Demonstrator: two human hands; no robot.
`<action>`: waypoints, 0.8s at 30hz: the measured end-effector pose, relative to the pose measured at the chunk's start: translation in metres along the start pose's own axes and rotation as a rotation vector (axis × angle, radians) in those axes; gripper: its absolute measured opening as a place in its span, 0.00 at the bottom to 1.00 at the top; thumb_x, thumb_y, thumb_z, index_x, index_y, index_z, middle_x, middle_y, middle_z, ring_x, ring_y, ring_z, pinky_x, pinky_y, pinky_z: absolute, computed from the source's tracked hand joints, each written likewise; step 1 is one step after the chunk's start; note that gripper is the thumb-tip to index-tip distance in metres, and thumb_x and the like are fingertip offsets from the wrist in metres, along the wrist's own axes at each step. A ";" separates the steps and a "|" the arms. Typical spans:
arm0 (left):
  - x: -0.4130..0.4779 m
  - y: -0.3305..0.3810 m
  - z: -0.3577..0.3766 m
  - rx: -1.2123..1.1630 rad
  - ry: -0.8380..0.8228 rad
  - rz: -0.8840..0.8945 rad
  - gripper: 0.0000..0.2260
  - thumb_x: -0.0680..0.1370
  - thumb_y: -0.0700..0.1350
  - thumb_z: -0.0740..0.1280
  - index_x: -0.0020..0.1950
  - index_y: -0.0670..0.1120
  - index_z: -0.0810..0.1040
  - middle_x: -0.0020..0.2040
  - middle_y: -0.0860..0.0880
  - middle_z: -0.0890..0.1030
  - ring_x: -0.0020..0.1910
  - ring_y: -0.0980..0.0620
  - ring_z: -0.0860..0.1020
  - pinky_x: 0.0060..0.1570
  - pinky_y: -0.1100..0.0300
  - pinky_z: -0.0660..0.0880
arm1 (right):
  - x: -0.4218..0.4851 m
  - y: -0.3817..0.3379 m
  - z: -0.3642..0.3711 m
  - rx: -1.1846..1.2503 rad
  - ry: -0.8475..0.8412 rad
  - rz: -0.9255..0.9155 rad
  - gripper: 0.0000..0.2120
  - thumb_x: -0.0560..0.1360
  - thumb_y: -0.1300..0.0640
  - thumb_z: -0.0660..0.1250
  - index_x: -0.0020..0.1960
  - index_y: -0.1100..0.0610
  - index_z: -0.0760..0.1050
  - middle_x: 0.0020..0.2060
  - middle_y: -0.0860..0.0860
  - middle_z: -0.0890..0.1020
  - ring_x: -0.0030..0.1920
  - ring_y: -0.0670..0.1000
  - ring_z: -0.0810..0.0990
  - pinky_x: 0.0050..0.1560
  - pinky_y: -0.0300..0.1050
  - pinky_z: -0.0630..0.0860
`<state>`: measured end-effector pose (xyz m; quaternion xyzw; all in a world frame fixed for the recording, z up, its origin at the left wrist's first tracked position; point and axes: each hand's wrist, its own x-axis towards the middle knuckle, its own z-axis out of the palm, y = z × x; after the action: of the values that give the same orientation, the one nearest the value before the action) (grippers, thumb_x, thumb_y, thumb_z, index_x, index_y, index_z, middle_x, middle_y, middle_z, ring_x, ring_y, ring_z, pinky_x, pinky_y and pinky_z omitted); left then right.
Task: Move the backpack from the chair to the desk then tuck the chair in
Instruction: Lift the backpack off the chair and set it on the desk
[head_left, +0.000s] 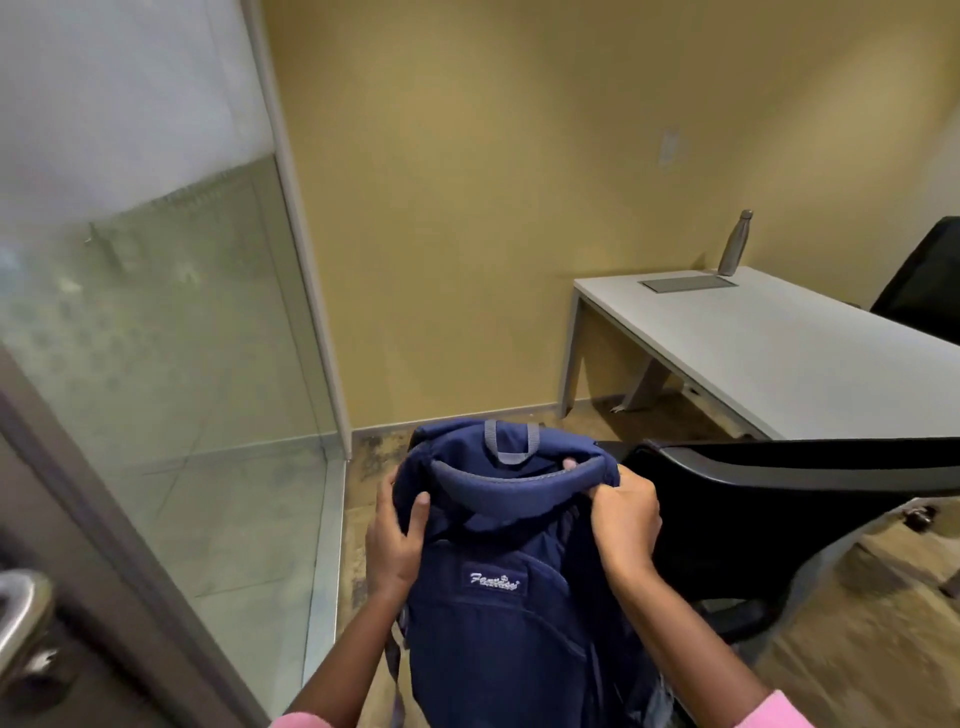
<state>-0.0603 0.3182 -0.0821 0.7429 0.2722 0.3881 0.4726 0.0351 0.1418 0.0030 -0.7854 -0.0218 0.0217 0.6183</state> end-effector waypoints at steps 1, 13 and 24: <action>0.005 -0.005 -0.009 0.005 0.016 -0.021 0.22 0.73 0.55 0.58 0.64 0.47 0.68 0.55 0.48 0.78 0.52 0.48 0.77 0.51 0.56 0.72 | 0.000 -0.005 0.010 0.004 -0.017 0.008 0.06 0.69 0.49 0.70 0.41 0.50 0.82 0.35 0.51 0.81 0.41 0.55 0.77 0.41 0.46 0.70; 0.092 0.003 -0.035 0.050 0.424 -0.211 0.16 0.79 0.48 0.59 0.58 0.37 0.75 0.55 0.32 0.79 0.55 0.34 0.75 0.52 0.49 0.70 | 0.029 -0.038 0.086 -0.020 -0.068 -0.003 0.07 0.71 0.61 0.64 0.43 0.56 0.80 0.37 0.54 0.79 0.43 0.58 0.76 0.43 0.47 0.70; 0.172 0.042 -0.021 0.174 0.553 0.008 0.16 0.79 0.48 0.58 0.52 0.35 0.75 0.48 0.31 0.79 0.48 0.33 0.75 0.46 0.46 0.70 | 0.094 -0.067 0.116 0.100 -0.073 -0.132 0.09 0.70 0.64 0.61 0.39 0.52 0.76 0.29 0.45 0.75 0.32 0.45 0.72 0.30 0.40 0.67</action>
<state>0.0183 0.4440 0.0164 0.6477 0.4200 0.5530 0.3135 0.1210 0.2763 0.0406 -0.7489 -0.0949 0.0103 0.6558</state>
